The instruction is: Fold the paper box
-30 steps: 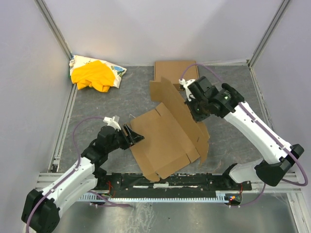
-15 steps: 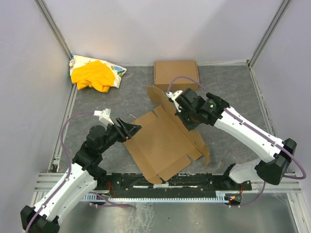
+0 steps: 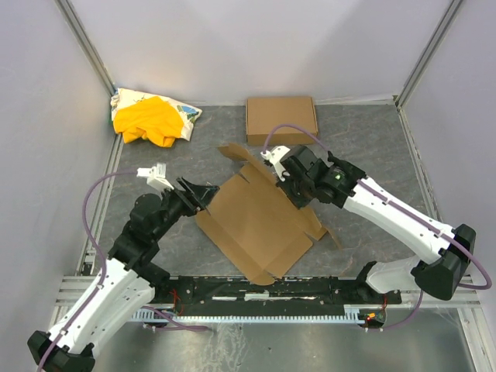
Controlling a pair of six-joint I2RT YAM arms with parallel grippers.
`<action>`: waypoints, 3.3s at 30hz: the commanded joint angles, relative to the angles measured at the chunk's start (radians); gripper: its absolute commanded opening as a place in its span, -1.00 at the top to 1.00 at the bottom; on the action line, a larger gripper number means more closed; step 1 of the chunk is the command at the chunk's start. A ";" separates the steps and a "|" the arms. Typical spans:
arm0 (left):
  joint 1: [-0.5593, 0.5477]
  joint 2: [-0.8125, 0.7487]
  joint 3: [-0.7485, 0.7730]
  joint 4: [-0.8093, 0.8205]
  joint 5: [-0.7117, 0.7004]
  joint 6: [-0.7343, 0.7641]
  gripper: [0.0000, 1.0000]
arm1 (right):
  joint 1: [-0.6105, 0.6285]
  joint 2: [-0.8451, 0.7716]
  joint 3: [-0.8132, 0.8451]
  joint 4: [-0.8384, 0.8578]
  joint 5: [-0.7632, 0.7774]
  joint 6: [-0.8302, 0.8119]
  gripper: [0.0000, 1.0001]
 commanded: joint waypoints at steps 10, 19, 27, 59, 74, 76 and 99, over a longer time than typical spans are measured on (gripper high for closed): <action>-0.002 0.190 0.172 0.060 -0.164 0.246 -0.59 | -0.009 -0.025 0.167 -0.043 0.017 -0.060 0.94; -0.002 0.222 0.199 0.083 -0.333 0.416 -0.68 | -0.080 0.005 0.160 -0.058 -0.070 -0.094 0.95; -0.002 0.214 0.101 0.167 -0.119 0.327 -0.66 | -0.091 0.022 0.136 -0.029 -0.118 -0.085 0.94; -0.001 1.113 0.366 0.544 -0.134 0.148 -0.64 | -0.285 0.172 0.227 -0.032 -0.402 0.041 0.92; 0.072 1.206 0.149 0.890 -0.116 -0.067 -0.59 | -0.303 0.220 0.199 -0.027 -0.433 0.040 0.92; 0.072 1.232 0.144 0.928 -0.120 -0.109 -0.57 | -0.308 0.223 0.197 -0.024 -0.444 0.044 0.92; 0.078 1.470 0.225 1.174 -0.228 -0.320 -0.43 | -0.338 0.271 0.212 -0.036 -0.506 0.048 0.92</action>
